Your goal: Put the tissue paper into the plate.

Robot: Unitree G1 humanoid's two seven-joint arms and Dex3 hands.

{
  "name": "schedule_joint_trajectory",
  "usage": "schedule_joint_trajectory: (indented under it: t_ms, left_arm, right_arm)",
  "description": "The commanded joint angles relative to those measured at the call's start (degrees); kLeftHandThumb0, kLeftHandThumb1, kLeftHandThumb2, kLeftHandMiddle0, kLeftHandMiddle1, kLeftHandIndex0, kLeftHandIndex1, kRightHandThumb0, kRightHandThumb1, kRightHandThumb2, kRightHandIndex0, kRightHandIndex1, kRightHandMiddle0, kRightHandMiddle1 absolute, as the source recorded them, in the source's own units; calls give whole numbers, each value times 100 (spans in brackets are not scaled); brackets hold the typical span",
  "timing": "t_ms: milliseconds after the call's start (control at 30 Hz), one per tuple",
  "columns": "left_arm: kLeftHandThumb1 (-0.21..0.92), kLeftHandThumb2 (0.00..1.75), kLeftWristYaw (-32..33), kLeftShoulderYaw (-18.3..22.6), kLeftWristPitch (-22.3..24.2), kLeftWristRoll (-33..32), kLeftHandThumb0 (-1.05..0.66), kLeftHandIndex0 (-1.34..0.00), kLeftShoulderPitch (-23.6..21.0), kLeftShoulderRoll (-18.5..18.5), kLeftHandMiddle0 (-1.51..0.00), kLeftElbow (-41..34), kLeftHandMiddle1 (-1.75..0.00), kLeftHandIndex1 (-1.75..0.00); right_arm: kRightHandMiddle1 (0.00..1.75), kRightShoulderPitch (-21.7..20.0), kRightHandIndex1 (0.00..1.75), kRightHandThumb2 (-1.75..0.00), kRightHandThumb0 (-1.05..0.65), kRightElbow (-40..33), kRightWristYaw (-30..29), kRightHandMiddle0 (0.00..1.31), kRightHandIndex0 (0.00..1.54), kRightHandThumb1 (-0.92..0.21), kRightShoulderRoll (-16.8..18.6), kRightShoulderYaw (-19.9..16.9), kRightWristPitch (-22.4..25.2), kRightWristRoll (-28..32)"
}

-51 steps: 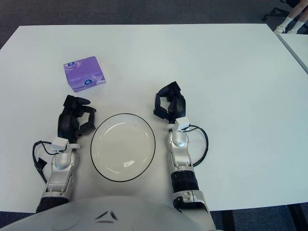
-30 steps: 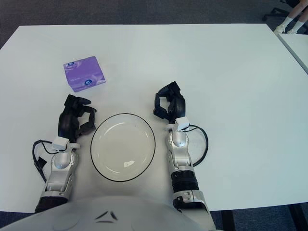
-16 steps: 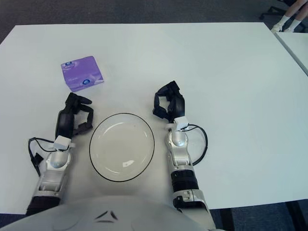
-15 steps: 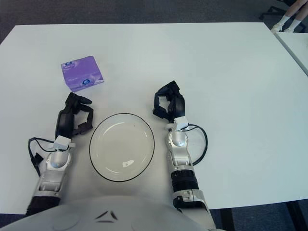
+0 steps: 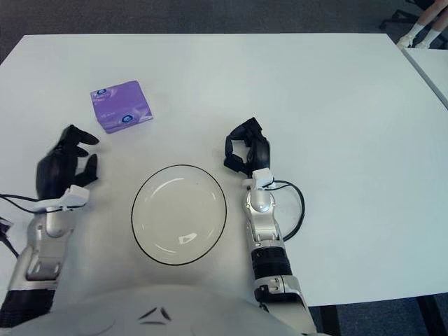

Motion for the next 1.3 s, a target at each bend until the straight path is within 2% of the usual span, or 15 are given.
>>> schedule_joint_trajectory:
  t_ms: [0,67,133,233,333,433,600,767,1000,1033,1067,1100,1133,1200,1267]
  left_arm:
    - [79,63,-90,119,147,127,-1,-17,-162,140,-40,-297,-148,-175]
    - [85,56,-130,220,198,155,-1,-14,-288,268,-36,-348,-150,-175]
    - [89,53,-159,350,219,218,-18,-16,-463,468,-25,-371,-149,-175]
    - [72,81,-168,473,180,296,-57,-5,-682,710,-14,-342,-146,-156]
    - [69,88,-120,538,77,265,-77,-2,-813,864,-9,-230,-144,-146]
    - [70,86,-114,612,13,199,-86,0,-885,988,-4,-181,-141,-139]
    - [70,85,-255,716,110,274,-90,0,-965,1183,-1,-320,-139,-129]
    - [70,78,-668,819,329,257,-95,0,-1167,1470,0,-403,-136,-100]
    - [75,64,-1159,677,481,257,-103,0,-1524,1792,0,-287,-124,-61]
    - [77,60,-1310,642,486,261,-103,0,-1593,1905,0,-259,-120,-49]
    - [80,57,-1405,624,483,256,-104,0,-1632,1978,0,-241,-107,-32]
    - [81,56,-1511,592,460,236,-104,0,-1707,2066,0,-202,-102,-26]
    - [83,53,-1586,570,448,222,-104,0,-1759,2124,0,-176,-88,-17]
    - [85,51,-1951,373,380,118,-105,0,-2123,2353,0,53,-69,-9]
    - [86,48,-2311,220,288,-42,-105,0,-2385,2556,0,266,-42,-3]
  right_arm:
    - [175,461,138,-107,-42,443,-44,45,62,-52,-67,-45,574,-41]
    - [175,451,138,-107,-41,452,-60,45,62,-52,-64,-46,601,-56]
    - [175,443,138,-107,-41,459,-80,45,62,-52,-64,-42,630,-66]
    - [175,434,137,-107,-42,471,-92,45,63,-52,-67,-32,650,-72]
    - [175,422,137,-108,-42,496,-102,45,63,-51,-73,-22,655,-84]
    - [175,405,138,-108,-42,529,-119,46,64,-51,-77,-13,665,-103]
    - [175,389,139,-109,-42,557,-123,46,65,-51,-81,-8,682,-102]
    - [175,370,139,-110,-42,604,-116,46,65,-50,-80,-7,636,-73]
    - [175,352,140,-111,-42,665,-68,47,65,-49,-75,-21,573,5]
    - [175,352,140,-111,-42,670,-64,47,65,-49,-73,-23,560,14]
    - [175,352,140,-111,-42,672,-64,47,65,-49,-73,-23,553,18]
    - [175,352,139,-111,-42,673,-64,47,65,-49,-74,-21,548,18]
    - [175,352,139,-111,-42,674,-63,47,64,-49,-76,-20,546,18]
    - [175,344,139,-111,-42,686,-82,47,64,-49,-75,-13,551,-4]
    - [175,334,139,-110,-42,699,-99,47,64,-49,-72,-7,563,-23]
